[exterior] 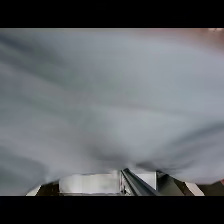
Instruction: Fold the shirts.
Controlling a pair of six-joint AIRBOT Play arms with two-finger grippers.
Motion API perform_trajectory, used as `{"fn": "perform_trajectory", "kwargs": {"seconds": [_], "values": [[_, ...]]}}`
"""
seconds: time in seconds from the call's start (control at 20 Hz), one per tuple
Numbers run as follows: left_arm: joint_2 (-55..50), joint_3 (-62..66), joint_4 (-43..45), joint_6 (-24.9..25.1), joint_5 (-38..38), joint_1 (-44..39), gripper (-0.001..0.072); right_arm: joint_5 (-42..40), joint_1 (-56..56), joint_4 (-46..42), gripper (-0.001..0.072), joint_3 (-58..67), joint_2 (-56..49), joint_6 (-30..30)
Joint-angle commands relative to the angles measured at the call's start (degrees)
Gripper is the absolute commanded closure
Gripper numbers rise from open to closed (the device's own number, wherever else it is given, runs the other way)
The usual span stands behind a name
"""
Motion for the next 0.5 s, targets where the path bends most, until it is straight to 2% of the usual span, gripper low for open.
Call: {"fn": "perform_trajectory", "kwargs": {"seconds": [0.0, 0.1, 0.2, 0.35, 0.45], "values": [[-0.44, -7.08, 3.52, -1.49, -1.53, -1.27, 0.0691, -1.6, 0.02, 1.31, 0.0682, -9.64, 0.5, 0.87], [-2.25, -15.3, 1.68, -1.42, 0.26, -1.27, 0.0691, -8.48, 0.02, 3.48, 0.0682, -20.33, 0.35, -0.26], [-5.22, -24.92, 0.09, -0.94, 5.35, -1.27, 0.0691, -16.81, 0.02, 6.03, 0.0682, -31.32, -1.29, -1.88], [-13.57, -37.86, 0.11, -0.55, 17.73, -1.27, 0.0691, -28.5, 0.02, 7.13, 0.0682, -43.04, -8.5, -3.74], [-22.53, -41.2, 0.13, -0.57, 26.1, -1.2, 0.0691, -34.34, 0.0, 6.84, 0.0682, -44.22, -16.98, -5.57]]}}
